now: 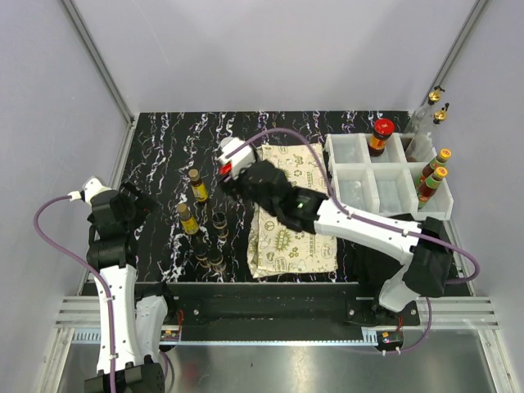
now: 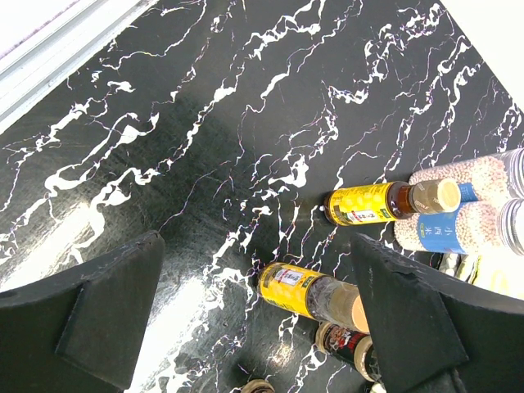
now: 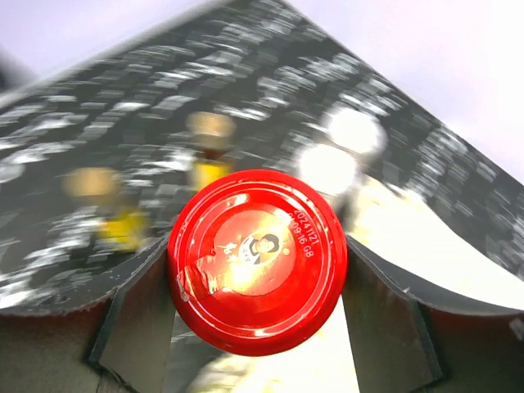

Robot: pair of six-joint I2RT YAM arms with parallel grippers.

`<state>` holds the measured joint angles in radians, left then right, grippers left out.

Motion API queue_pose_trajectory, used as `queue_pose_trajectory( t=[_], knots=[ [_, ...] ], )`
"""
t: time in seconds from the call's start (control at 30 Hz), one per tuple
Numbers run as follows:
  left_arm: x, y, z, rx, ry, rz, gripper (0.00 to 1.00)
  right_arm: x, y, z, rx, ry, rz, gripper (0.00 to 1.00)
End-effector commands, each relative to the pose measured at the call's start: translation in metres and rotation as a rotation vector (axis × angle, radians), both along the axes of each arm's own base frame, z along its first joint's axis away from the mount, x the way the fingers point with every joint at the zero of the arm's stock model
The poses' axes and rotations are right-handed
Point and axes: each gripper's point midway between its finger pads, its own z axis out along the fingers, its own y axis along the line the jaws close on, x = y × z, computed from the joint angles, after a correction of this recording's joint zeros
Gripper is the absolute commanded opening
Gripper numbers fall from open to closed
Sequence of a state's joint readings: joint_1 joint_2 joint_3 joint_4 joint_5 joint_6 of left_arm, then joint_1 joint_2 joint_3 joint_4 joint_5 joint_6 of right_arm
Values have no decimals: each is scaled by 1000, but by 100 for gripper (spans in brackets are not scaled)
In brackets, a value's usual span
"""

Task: Organize the condiment bottles
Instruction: Place the bottle in the storage box.

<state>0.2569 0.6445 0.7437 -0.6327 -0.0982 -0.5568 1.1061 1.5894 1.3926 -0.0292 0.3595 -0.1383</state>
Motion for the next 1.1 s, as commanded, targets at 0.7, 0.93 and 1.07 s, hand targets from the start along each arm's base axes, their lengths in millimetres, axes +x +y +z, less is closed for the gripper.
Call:
queue_pose_trajectory(
  t=[0.7, 0.93, 1.07],
  knots=[
    [18, -7, 6, -17, -41, -70, 99, 173, -403, 57, 279, -96, -982, 0],
    [21, -3, 1, -28, -24, -60, 99, 192, -455, 44, 386, -51, -1057, 0],
    [22, -7, 0, -42, -24, -82, 99, 204, -474, 29, 419, -30, -1093, 0]
  ],
)
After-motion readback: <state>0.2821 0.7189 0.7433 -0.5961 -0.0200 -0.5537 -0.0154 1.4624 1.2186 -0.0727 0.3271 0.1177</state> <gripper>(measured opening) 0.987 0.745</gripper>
